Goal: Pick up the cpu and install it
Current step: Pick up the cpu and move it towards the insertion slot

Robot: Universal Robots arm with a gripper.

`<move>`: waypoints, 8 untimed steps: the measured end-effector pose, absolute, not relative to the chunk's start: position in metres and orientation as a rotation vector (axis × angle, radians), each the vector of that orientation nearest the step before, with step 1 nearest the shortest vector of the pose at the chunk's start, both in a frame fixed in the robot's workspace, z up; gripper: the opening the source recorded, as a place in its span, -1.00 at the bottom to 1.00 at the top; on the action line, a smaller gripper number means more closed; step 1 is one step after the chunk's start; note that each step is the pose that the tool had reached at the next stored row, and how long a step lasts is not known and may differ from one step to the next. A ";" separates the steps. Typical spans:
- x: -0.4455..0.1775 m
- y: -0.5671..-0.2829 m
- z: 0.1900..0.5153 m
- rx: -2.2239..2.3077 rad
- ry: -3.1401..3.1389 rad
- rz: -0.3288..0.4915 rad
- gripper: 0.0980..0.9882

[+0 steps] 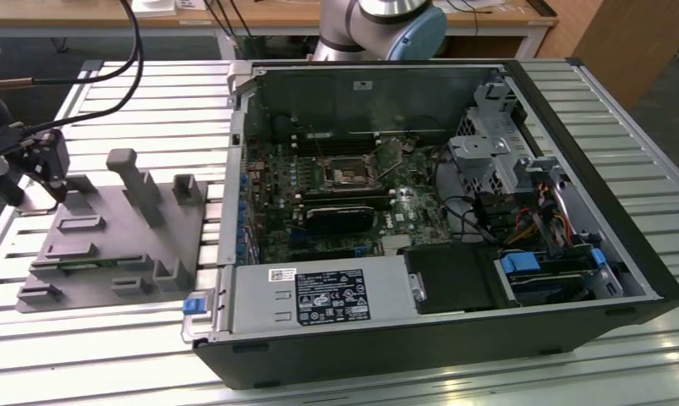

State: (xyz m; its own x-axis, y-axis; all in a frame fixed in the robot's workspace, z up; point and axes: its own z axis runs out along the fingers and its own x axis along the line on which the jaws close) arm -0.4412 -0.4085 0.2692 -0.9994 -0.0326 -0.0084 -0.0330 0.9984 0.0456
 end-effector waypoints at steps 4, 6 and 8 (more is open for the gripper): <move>-0.441 -0.408 0.272 -0.052 3.133 0.072 -0.02; -0.441 -0.408 0.274 -0.051 3.133 0.072 -0.02; -0.441 -0.408 0.276 -0.051 3.133 0.072 -0.02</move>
State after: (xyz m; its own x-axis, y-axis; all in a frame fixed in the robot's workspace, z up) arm -0.4412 -0.4082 0.2763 -0.9994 -0.0326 -0.0086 -0.0329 0.9984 0.0457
